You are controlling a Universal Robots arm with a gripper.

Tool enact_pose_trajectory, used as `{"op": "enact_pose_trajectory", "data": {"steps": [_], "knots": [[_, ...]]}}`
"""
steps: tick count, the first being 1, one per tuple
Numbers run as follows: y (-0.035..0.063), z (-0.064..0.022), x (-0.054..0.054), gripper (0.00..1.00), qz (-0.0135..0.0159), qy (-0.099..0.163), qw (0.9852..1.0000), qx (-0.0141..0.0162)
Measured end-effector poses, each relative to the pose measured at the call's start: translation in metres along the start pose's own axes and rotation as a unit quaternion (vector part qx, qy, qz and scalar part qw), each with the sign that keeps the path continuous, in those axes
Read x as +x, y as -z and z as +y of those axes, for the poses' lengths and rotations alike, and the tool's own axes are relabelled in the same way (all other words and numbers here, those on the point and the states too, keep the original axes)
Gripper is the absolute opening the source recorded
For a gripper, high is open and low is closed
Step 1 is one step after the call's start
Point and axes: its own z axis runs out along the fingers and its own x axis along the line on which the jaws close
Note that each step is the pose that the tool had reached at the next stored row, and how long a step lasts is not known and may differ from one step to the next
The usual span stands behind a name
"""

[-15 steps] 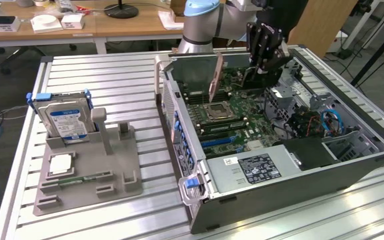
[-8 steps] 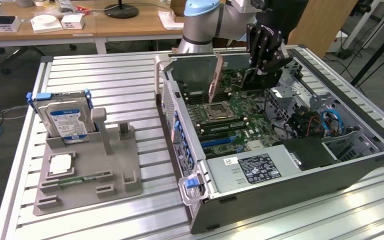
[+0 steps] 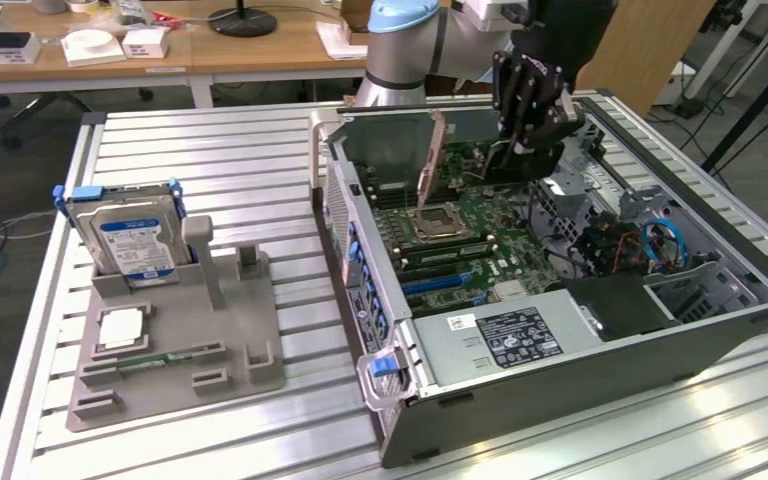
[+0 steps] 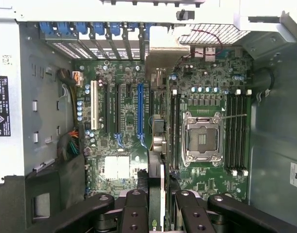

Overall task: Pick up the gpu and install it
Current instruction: 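Insert the gpu into the slot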

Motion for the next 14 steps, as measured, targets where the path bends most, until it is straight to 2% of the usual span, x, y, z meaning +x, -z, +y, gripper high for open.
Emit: {"op": "enact_pose_trajectory", "data": {"steps": [14], "knots": [[-0.0155,0.0090,0.003,0.26,0.0002,-0.004,1.0000,0.0002]]}}
